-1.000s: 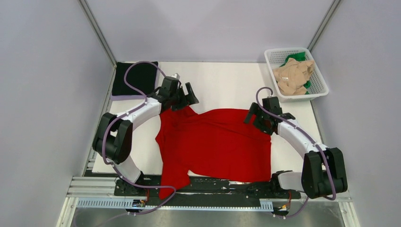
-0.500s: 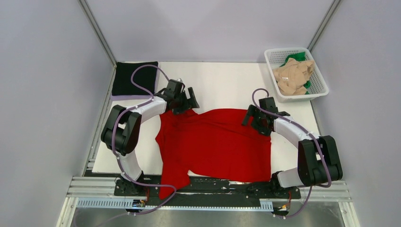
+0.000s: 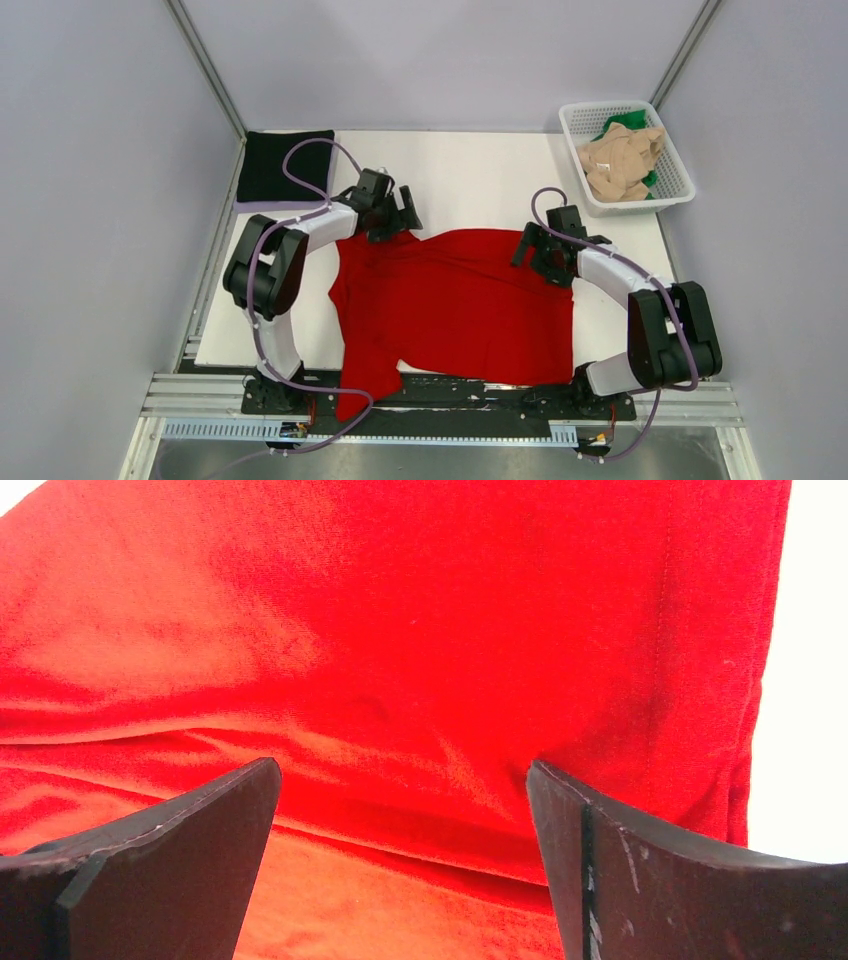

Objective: Fold and stack the t-shirts
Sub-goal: Flatten out the tshirt

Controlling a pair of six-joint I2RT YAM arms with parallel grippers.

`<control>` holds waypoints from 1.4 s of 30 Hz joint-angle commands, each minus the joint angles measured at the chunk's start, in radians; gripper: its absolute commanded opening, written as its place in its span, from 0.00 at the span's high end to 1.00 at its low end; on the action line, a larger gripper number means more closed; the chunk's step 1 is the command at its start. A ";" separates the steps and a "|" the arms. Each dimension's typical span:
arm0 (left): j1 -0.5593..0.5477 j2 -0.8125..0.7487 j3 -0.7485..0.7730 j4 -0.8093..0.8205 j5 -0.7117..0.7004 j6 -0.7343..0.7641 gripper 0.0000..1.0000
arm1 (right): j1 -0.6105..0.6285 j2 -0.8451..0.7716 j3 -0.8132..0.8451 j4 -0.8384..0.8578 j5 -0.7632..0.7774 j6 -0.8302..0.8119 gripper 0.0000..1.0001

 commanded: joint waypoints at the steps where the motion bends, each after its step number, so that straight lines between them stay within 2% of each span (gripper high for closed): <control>1: -0.003 0.062 0.079 0.046 0.016 0.010 0.00 | 0.000 0.015 0.025 0.044 0.004 -0.021 0.00; 6: -0.003 0.121 0.182 0.061 0.038 0.022 0.00 | 0.000 0.036 0.037 0.050 0.003 -0.029 0.00; 14: -0.008 0.295 0.393 0.131 0.168 -0.049 0.00 | -0.001 0.070 0.061 0.054 0.012 -0.031 0.00; 19: -0.021 0.375 0.512 0.138 0.157 -0.039 0.00 | 0.000 0.071 0.075 0.054 0.020 -0.035 0.00; 24: -0.023 0.459 0.735 0.059 0.147 0.033 0.00 | 0.000 0.058 0.079 0.052 0.018 -0.035 0.00; 27: -0.024 0.445 0.794 0.016 0.156 0.082 0.00 | 0.000 0.033 0.076 0.050 0.026 -0.034 0.00; 31: -0.026 0.342 0.721 0.016 0.135 0.146 0.00 | 0.000 0.013 0.071 0.047 0.023 -0.034 0.00; 37: -0.025 0.103 0.394 -0.060 0.042 0.210 0.00 | -0.001 -0.033 0.059 0.026 0.055 -0.033 0.00; 42: -0.024 -0.119 0.119 -0.077 -0.031 0.197 0.00 | -0.001 -0.052 0.055 0.016 0.087 -0.035 0.00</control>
